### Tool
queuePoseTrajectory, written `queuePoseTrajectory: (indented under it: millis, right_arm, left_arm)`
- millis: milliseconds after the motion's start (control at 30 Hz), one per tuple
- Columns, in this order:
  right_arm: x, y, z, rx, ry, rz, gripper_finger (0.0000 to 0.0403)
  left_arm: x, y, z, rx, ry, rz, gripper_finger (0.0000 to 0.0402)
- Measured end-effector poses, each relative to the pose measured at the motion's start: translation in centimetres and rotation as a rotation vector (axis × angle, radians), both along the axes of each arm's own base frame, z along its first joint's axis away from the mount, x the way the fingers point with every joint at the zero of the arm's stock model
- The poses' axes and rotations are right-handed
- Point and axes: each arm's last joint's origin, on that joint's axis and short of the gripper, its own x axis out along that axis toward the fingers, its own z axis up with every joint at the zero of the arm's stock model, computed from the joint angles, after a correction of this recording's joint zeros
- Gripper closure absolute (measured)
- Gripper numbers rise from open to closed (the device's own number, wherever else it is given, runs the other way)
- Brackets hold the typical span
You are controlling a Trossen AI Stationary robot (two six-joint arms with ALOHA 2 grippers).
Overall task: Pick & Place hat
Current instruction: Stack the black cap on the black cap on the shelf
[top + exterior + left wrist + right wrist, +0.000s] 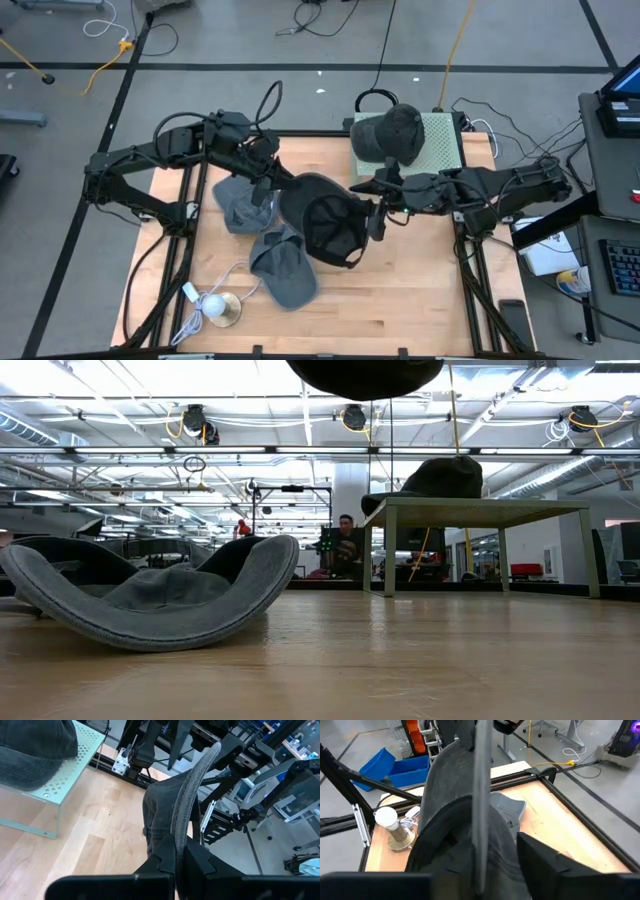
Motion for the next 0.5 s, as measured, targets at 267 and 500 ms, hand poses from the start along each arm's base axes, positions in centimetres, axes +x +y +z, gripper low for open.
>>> queuePoseTrajectory:
  millis: [267, 500]
  right_arm:
    - [-3.0, -0.5, 1.9, 0.171, -0.075, 0.041, 0.0143]
    - [-7.0, -1.4, 3.7, 0.415, -0.172, -0.043, 0.0127]
  left_arm:
    - [-0.4, 0.1, 0.1, 0.049, -0.006, -0.023, 0.0393]
    - [-2.2, -0.1, 1.5, 0.209, -0.104, -0.072, 0.0393]
